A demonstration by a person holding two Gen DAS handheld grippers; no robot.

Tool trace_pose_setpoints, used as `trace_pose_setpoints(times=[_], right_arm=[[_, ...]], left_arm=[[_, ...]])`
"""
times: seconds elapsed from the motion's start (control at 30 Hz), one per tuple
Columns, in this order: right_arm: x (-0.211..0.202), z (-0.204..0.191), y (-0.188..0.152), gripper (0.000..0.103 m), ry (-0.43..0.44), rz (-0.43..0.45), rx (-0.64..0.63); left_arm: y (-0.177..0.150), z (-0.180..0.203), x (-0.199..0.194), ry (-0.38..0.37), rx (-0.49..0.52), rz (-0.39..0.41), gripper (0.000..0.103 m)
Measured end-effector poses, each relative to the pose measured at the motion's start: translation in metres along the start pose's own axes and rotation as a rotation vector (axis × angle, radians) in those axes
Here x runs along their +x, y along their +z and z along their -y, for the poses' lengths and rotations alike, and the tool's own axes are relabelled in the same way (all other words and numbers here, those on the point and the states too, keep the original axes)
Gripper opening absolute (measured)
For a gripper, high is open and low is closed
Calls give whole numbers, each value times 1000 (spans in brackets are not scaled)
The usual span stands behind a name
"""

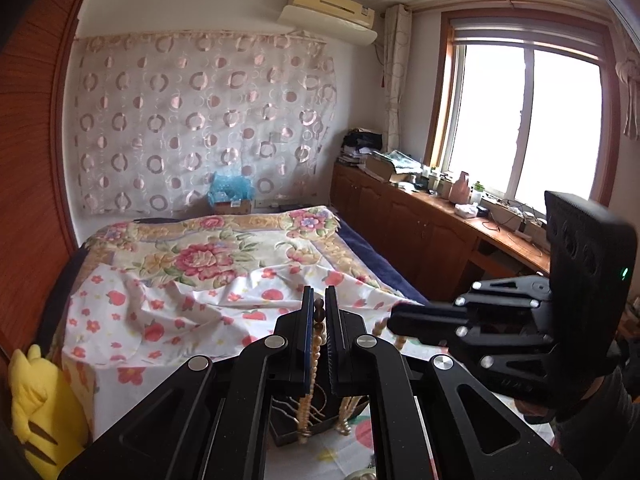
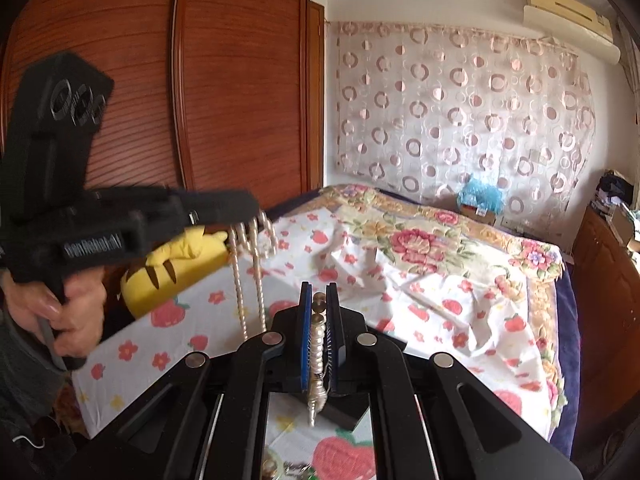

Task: Organize jewelry
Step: 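Carry both pearl strands over the black box and open both tools inside it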

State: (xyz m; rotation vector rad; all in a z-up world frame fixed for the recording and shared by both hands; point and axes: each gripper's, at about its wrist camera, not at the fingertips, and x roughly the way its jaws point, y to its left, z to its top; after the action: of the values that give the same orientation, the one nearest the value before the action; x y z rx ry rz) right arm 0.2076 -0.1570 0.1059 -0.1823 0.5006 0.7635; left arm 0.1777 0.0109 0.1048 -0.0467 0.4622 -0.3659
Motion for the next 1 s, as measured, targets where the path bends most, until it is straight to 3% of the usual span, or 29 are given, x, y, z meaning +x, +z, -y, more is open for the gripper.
trace_pose_setpoints(times=[0.3, 0.53, 0.77, 1.0], right_arm=[[3, 25, 28, 8, 5, 31, 7], [20, 41, 34, 8, -8, 24, 19], [69, 58, 7, 8, -31, -70, 66], [114, 64, -30, 8, -38, -169, 108]], left_arm=[[-1, -15, 36, -12, -24, -72, 5], [-28, -21, 56, -10, -40, -144, 5], [-71, -23, 88, 13, -39, -253, 5], [-93, -28, 96, 42, -47, -291, 5]])
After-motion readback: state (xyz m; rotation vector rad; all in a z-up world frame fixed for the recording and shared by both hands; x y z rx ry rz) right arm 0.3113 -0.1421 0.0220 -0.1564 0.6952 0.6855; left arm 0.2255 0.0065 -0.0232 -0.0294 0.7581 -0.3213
